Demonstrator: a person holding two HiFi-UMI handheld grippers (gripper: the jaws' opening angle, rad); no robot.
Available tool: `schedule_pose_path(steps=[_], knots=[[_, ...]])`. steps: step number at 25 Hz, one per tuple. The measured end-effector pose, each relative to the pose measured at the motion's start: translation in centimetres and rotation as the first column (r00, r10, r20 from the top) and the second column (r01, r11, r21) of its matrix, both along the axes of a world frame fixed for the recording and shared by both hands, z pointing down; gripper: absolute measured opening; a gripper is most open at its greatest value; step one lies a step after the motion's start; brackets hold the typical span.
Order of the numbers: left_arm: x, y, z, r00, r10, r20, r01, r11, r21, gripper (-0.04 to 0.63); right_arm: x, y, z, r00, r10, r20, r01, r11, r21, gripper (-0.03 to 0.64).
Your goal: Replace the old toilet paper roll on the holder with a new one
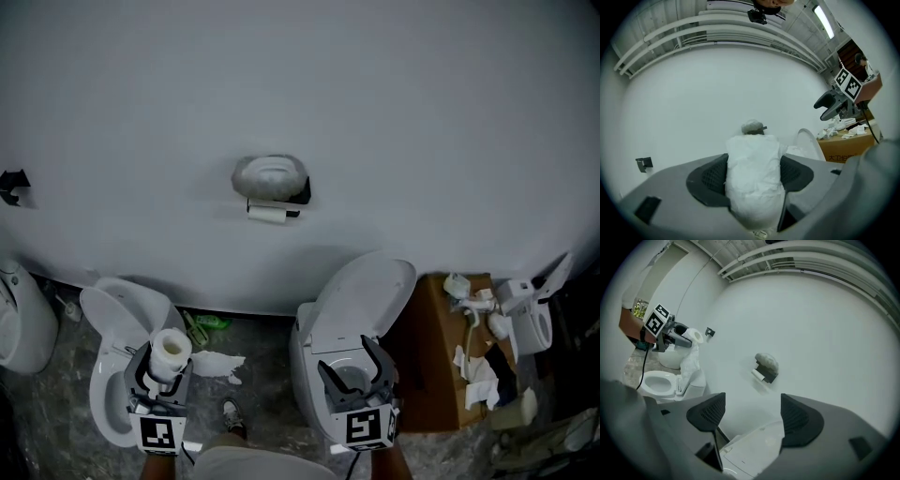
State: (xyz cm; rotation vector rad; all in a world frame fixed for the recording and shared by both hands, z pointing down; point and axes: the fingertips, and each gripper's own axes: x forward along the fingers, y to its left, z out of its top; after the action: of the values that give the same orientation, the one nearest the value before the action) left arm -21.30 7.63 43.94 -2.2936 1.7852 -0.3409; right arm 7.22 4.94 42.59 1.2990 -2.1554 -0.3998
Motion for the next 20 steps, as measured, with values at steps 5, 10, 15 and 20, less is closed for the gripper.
schedule_pose_path(steps=[5, 10, 15, 20], knots=[[-4.4, -6.0, -1.0, 0.999, 0.012, -0.05, -0.012, 1.0, -0.014, 0.299, -4.3, -6.2, -1.1, 0.999, 0.017, -0.029, -0.017, 1.0, 0.023, 0.339], [-7.3, -10.8, -1.2, 0.998, 0.01, -0.063, -0.009, 1.0, 0.004, 0.299, -6.4, -10.2, -0.9, 0.997, 0.025, -0.077, -0.024, 1.0, 0.019, 0.339], [-7.3, -13.7, -0.9, 0.997, 0.008, -0.077, -0.008, 1.0, 0.002, 0.299, -7.6, -13.7, -1.0, 0.997, 0.007, -0.078, -0.007, 1.0, -0.006, 0.339], [-5.1, -15.7, -1.0, 1.0, 0.012, -0.014, -0.012, 1.0, 0.022, 0.299, -7.9, -17.5, -0.3, 0.996, -0.063, -0.069, 0.064, 0.998, 0.014, 0.339]])
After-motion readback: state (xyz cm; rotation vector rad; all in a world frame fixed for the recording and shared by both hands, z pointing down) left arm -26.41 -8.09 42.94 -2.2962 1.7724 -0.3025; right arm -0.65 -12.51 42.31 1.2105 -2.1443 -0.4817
